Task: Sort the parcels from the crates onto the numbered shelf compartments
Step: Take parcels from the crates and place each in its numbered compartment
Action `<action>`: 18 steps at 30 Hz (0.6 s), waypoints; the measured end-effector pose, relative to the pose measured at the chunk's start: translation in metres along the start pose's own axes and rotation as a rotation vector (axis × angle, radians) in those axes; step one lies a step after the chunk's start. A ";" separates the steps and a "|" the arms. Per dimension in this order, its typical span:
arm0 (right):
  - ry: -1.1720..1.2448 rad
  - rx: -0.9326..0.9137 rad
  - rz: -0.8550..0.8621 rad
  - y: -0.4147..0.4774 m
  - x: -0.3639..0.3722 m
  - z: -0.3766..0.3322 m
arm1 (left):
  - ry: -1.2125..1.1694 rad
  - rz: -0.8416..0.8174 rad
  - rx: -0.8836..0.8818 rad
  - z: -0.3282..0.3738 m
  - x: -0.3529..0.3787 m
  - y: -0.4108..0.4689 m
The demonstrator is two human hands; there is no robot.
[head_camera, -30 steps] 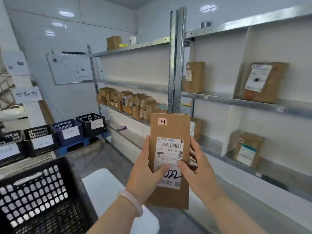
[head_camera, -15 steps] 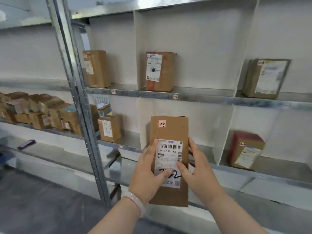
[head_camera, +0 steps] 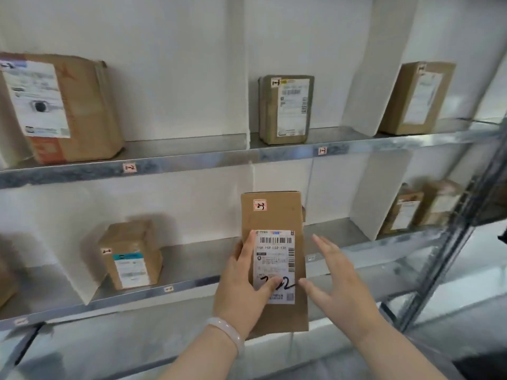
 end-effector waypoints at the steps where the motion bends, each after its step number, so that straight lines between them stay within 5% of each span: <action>1: -0.027 0.019 0.008 0.001 -0.001 0.008 | -0.004 -0.029 0.030 0.005 0.010 0.009; 7: -0.164 0.106 0.030 0.001 -0.009 0.053 | -0.016 -0.166 0.161 0.030 0.075 0.054; 18: -0.233 0.117 -0.004 0.027 -0.045 0.175 | 0.023 -0.143 0.260 0.087 0.194 0.107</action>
Point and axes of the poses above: each hand's wrist, its own y-axis towards the middle knuckle, its own x-axis out of the palm, z = x × y, the point moved 8 cm from there along y, towards the middle knuckle, and after that the axes turned 11 degrees about -x, right-handed, at the moved point
